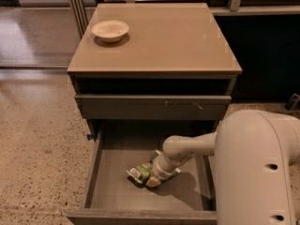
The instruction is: Pick green jalapeno chip bag from middle drawer and place on counter
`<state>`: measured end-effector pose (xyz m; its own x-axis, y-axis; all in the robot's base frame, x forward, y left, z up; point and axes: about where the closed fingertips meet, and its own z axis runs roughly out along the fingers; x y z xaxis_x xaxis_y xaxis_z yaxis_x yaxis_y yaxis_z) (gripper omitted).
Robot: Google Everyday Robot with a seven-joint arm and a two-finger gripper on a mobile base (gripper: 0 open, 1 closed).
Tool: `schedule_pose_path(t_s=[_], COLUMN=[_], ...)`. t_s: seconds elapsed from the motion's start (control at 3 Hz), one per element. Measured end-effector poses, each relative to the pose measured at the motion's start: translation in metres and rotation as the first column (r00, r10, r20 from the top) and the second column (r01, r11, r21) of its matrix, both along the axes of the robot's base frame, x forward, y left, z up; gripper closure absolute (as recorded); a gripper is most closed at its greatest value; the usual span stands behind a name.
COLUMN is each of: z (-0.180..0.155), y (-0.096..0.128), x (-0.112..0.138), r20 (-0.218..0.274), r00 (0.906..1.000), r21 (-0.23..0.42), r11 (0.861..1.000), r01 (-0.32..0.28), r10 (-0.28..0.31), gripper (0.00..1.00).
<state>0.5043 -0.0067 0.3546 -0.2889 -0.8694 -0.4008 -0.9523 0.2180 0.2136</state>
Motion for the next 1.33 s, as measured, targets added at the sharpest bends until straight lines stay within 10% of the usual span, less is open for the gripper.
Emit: schedule_pose_path(t_s=[0.67, 1.33], z=[0.035, 0.143], y=[0.005, 0.017], x=[0.003, 0.025], r20=[0.037, 0.126], r00=[0.9991, 0.9896], r21=[-0.019, -0.048], r11=[1.0, 0.997], r01=[-0.021, -0.063], r10=[0.021, 0.069], gripper=[1.0, 1.0])
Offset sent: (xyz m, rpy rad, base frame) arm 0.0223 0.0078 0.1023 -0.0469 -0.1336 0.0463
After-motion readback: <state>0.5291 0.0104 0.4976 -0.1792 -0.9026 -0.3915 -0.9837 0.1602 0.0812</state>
